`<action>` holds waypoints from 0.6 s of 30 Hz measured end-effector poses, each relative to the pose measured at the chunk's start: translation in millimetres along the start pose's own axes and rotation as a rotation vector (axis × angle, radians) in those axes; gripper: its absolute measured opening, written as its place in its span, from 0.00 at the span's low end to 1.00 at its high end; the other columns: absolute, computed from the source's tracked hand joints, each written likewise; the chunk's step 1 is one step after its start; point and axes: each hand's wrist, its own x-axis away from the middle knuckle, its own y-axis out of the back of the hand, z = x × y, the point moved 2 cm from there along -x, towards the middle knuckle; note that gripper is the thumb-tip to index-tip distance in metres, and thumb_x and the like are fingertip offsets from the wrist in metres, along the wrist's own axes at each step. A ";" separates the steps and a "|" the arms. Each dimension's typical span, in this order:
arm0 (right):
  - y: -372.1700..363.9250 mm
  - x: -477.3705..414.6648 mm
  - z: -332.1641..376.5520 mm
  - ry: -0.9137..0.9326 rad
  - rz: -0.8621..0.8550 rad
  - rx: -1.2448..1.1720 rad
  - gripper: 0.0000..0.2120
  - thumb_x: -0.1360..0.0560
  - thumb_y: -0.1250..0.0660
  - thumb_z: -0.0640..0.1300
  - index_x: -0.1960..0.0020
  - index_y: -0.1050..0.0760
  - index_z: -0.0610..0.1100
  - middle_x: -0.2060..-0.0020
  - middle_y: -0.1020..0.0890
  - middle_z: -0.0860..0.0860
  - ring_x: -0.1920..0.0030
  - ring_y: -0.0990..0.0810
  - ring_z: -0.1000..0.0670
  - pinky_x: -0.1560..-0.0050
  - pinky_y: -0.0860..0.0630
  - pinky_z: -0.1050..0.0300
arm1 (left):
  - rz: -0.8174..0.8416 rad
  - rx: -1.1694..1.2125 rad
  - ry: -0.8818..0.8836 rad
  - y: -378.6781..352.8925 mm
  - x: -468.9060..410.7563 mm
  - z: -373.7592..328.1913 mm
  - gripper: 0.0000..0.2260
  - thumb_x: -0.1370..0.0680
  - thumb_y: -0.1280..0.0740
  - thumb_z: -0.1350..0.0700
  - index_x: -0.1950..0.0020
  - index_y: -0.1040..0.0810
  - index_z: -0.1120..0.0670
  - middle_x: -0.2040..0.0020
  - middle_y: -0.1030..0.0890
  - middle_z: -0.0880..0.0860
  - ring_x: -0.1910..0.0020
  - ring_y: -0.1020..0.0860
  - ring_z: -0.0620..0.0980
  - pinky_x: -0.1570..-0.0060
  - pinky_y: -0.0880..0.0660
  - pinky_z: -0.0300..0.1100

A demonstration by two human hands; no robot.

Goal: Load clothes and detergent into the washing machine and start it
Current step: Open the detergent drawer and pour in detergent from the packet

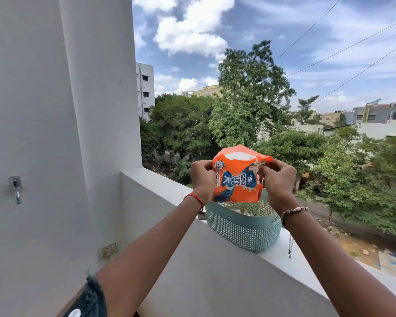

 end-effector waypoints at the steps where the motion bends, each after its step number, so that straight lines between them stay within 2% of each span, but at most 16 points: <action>1: -4.1 6.3 9.7 0.037 0.006 -0.008 0.14 0.27 0.34 0.32 0.42 0.25 0.34 0.52 0.19 0.42 0.62 0.21 0.53 0.66 0.22 0.67 | -0.008 0.001 -0.024 10.1 -0.1 -9.7 0.06 0.25 0.35 0.69 0.51 0.19 0.66 0.58 0.18 0.57 0.66 0.22 0.45 0.67 0.20 0.39; 2: -8.3 14.3 20.0 0.074 0.008 -0.009 0.14 0.28 0.33 0.32 0.42 0.25 0.34 0.51 0.19 0.42 0.60 0.20 0.53 0.62 0.21 0.65 | -0.022 0.000 -0.054 20.9 -0.1 -18.1 0.06 0.25 0.34 0.68 0.51 0.19 0.66 0.59 0.19 0.56 0.67 0.23 0.44 0.69 0.21 0.36; 4: -18.2 32.0 39.5 0.136 0.010 -0.016 0.15 0.28 0.33 0.32 0.41 0.26 0.34 0.49 0.19 0.42 0.56 0.20 0.51 0.54 0.20 0.60 | -0.054 0.011 -0.074 45.9 0.6 -33.8 0.07 0.26 0.34 0.68 0.50 0.19 0.67 0.57 0.18 0.57 0.64 0.20 0.48 0.65 0.19 0.41; 6: -30.6 54.9 57.5 0.172 0.042 -0.035 0.16 0.27 0.34 0.31 0.40 0.27 0.33 0.51 0.20 0.44 0.58 0.21 0.53 0.58 0.21 0.65 | -0.084 0.017 -0.065 74.6 6.0 -46.4 0.08 0.26 0.33 0.68 0.48 0.20 0.66 0.53 0.17 0.60 0.58 0.18 0.54 0.59 0.19 0.50; 7: -37.7 67.5 64.5 0.183 0.062 -0.043 0.16 0.27 0.34 0.31 0.40 0.27 0.34 0.52 0.20 0.44 0.60 0.22 0.54 0.61 0.21 0.67 | -0.096 0.013 -0.062 90.6 10.3 -50.6 0.08 0.26 0.33 0.68 0.48 0.20 0.66 0.53 0.17 0.60 0.57 0.18 0.55 0.59 0.19 0.50; 10: -60.3 110.4 79.5 0.201 0.117 -0.079 0.13 0.28 0.34 0.30 0.44 0.24 0.33 0.52 0.18 0.41 0.58 0.20 0.49 0.56 0.19 0.59 | -0.129 -0.012 -0.071 147.8 34.0 -59.5 0.08 0.25 0.33 0.67 0.47 0.20 0.65 0.53 0.18 0.58 0.58 0.19 0.54 0.63 0.19 0.44; 14: -97.7 183.8 87.2 0.187 0.226 -0.128 0.12 0.29 0.33 0.29 0.46 0.22 0.32 0.56 0.17 0.42 0.66 0.21 0.55 0.68 0.23 0.68 | -0.159 -0.037 -0.002 240.4 71.7 -55.0 0.09 0.25 0.34 0.66 0.45 0.20 0.65 0.50 0.18 0.60 0.53 0.19 0.56 0.53 0.20 0.51; 18: -137.2 280.0 85.5 0.126 0.361 -0.182 0.11 0.29 0.33 0.30 0.48 0.21 0.35 0.61 0.18 0.47 0.72 0.22 0.63 0.72 0.27 0.70 | -0.222 -0.040 0.068 344.7 133.2 -46.6 0.08 0.25 0.34 0.66 0.46 0.20 0.65 0.52 0.18 0.59 0.54 0.19 0.56 0.58 0.21 0.46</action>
